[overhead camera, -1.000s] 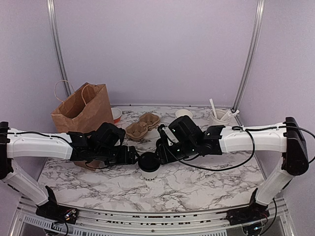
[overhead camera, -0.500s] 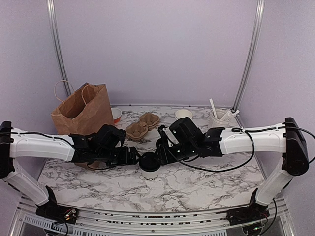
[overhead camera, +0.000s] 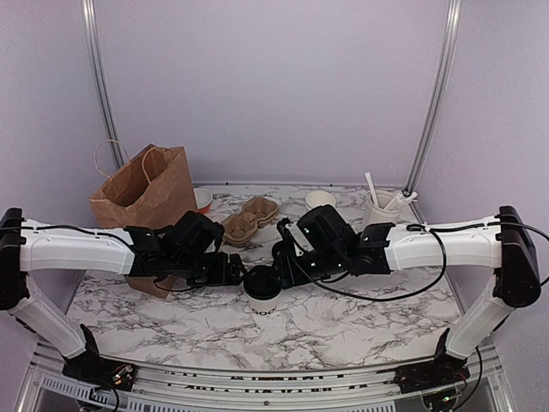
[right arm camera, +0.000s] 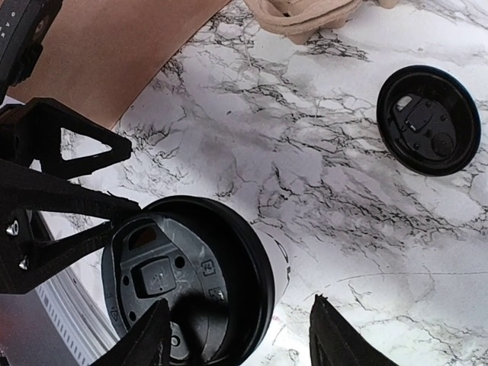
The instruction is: Pack the takeout coffee
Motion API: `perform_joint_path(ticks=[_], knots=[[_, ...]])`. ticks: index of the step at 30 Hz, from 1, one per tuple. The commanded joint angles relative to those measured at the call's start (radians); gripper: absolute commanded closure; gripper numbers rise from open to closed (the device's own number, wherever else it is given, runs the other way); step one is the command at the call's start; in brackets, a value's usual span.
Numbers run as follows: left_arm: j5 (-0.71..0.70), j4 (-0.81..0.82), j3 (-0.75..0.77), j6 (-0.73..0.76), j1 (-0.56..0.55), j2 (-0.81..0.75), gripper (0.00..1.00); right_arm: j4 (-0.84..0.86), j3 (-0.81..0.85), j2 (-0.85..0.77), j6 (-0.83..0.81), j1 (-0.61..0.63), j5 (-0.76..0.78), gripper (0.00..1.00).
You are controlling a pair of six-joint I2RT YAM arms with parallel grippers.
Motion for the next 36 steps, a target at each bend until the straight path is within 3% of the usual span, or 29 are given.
perform_joint_path(ticks=[1, 9, 15, 36], knots=[[-0.027, -0.140, 0.082, 0.065, 0.001, 0.015, 0.12, -0.052, 0.051, -0.019, -0.006, 0.008, 0.006, 0.41], [-0.074, -0.190, 0.150, 0.083, 0.001, -0.011, 0.12, -0.062, 0.094, -0.024, -0.010, 0.008, 0.020, 0.41], [-0.025, -0.189, 0.173, 0.092, -0.009, -0.019, 0.12, -0.061, 0.099, -0.038, -0.016, -0.002, 0.020, 0.41], [0.006, -0.137, 0.186, 0.088, -0.075, 0.108, 0.12, 0.072, -0.084, -0.072, 0.030, -0.118, -0.124, 0.46]])
